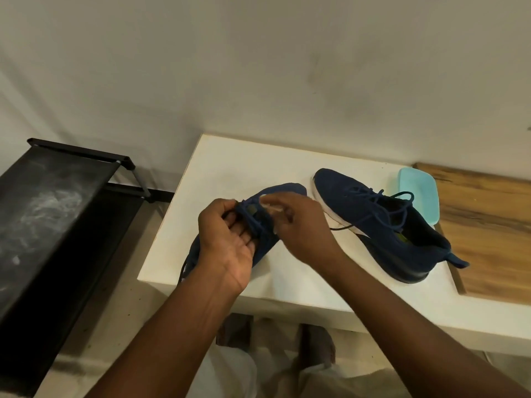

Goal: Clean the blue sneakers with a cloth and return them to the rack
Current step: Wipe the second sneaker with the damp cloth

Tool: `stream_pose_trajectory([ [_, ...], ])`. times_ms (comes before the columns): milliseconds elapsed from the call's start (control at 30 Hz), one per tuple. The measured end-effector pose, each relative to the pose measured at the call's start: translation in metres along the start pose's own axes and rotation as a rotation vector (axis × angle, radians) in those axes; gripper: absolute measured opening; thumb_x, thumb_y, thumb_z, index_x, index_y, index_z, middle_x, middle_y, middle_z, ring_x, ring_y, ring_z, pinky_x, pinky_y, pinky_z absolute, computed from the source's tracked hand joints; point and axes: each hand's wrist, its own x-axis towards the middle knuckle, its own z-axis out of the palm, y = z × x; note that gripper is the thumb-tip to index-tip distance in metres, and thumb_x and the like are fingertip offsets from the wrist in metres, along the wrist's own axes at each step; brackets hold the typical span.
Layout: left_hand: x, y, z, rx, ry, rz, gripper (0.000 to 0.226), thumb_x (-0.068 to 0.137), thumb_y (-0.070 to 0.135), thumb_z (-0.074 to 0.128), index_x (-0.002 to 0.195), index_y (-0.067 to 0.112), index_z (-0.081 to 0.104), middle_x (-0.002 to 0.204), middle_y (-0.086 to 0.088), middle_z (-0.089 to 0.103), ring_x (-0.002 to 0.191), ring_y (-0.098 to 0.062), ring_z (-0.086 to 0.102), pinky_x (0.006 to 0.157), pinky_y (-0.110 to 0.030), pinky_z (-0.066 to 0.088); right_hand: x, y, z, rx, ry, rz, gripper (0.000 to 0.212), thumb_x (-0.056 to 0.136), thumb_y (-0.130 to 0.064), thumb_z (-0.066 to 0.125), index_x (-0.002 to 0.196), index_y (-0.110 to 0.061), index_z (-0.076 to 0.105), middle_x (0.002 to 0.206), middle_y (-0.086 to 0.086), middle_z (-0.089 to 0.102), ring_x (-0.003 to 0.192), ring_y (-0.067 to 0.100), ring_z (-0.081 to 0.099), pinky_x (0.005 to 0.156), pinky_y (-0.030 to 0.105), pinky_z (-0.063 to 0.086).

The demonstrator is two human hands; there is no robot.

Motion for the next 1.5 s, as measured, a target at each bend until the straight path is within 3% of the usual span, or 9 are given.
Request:
stream_pose_trajectory([
  [267,0.009,-0.001,-0.002,0.105,0.000,-0.130,0.022,0.102,0.017,0.052,0.108,0.003,0.069,0.113,-0.019,0.073,0.101,-0.032,0.069,0.104,-0.042,0.052,0.003,0.010,-0.006,-0.194,0.124,-0.109,0.029,0.088,0.002,0.059,0.107,-0.013,0.075,0.095,0.007,0.072,0.089,0.019,0.065,0.078,0.029,0.052],
  [367,0.010,-0.008,0.004,0.096,0.020,-0.140,0.023,0.097,0.014,0.053,0.105,0.002,0.071,0.104,-0.018,0.075,0.089,-0.032,0.073,0.089,-0.043,0.059,0.013,0.025,-0.011,-0.168,0.100,0.135,0.034,0.091,0.003,0.054,0.113,-0.013,0.073,0.103,0.006,0.070,0.094,0.018,0.064,0.076,0.016,0.045],
  [500,0.014,0.000,-0.002,-0.017,0.005,-0.122,0.030,0.093,0.031,0.056,0.090,0.007,0.072,0.078,-0.014,0.072,0.059,-0.027,0.070,0.059,-0.035,0.060,-0.022,-0.021,0.006,-0.041,-0.047,-0.179,0.026,0.092,-0.002,0.057,0.107,-0.015,0.074,0.095,0.003,0.069,0.088,0.016,0.062,0.078,0.028,0.053],
  [600,0.012,0.009,0.000,-0.039,-0.046,-0.092,0.030,0.095,0.034,0.058,0.097,0.009,0.074,0.092,-0.013,0.076,0.069,-0.029,0.073,0.067,-0.038,0.062,-0.016,-0.026,-0.004,-0.114,0.038,-0.353,0.019,0.087,-0.006,0.060,0.094,-0.013,0.076,0.081,0.004,0.068,0.075,0.021,0.060,0.063,0.035,0.053],
  [833,0.012,-0.011,0.006,0.120,-0.025,0.004,0.018,0.087,0.004,0.061,0.085,0.011,0.078,0.092,-0.009,0.079,0.081,-0.027,0.073,0.087,-0.042,0.056,0.014,0.030,-0.018,0.069,0.418,0.104,0.020,0.096,-0.010,0.058,0.107,-0.022,0.070,0.102,-0.008,0.064,0.092,0.003,0.061,0.082,0.024,0.053],
  [1000,0.011,-0.027,-0.002,0.190,0.000,-0.061,0.018,0.085,-0.004,0.059,0.078,0.002,0.075,0.076,-0.013,0.072,0.068,-0.027,0.066,0.070,-0.037,0.052,0.005,0.005,-0.003,-0.091,0.162,-0.001,0.028,0.096,-0.008,0.056,0.121,-0.015,0.066,0.104,-0.008,0.057,0.093,0.004,0.053,0.079,0.002,0.038],
  [1133,0.008,-0.027,-0.009,0.073,-0.019,-0.023,0.020,0.086,0.007,0.054,0.079,0.008,0.072,0.081,-0.011,0.070,0.079,-0.029,0.063,0.078,-0.041,0.046,-0.009,-0.027,0.008,-0.225,-0.104,-0.246,0.022,0.097,-0.014,0.054,0.110,-0.017,0.071,0.091,0.000,0.060,0.084,0.015,0.057,0.067,0.023,0.046],
  [1300,0.006,-0.026,-0.004,-0.108,-0.006,0.029,0.021,0.090,0.014,0.054,0.091,0.008,0.075,0.095,-0.011,0.078,0.088,-0.030,0.072,0.088,-0.043,0.056,0.018,0.014,-0.021,-0.527,0.049,-0.147,0.025,0.091,-0.006,0.054,0.104,-0.020,0.071,0.076,0.000,0.050,0.070,0.017,0.050,0.057,0.029,0.042],
  [1500,0.010,-0.028,-0.002,-0.080,0.014,0.043,0.023,0.092,0.022,0.054,0.093,0.011,0.075,0.092,-0.010,0.077,0.084,-0.029,0.072,0.088,-0.044,0.054,-0.003,-0.004,-0.002,-0.246,-0.006,-0.161,0.021,0.097,-0.011,0.053,0.095,-0.020,0.072,0.081,-0.005,0.057,0.073,0.010,0.049,0.064,0.030,0.043],
])
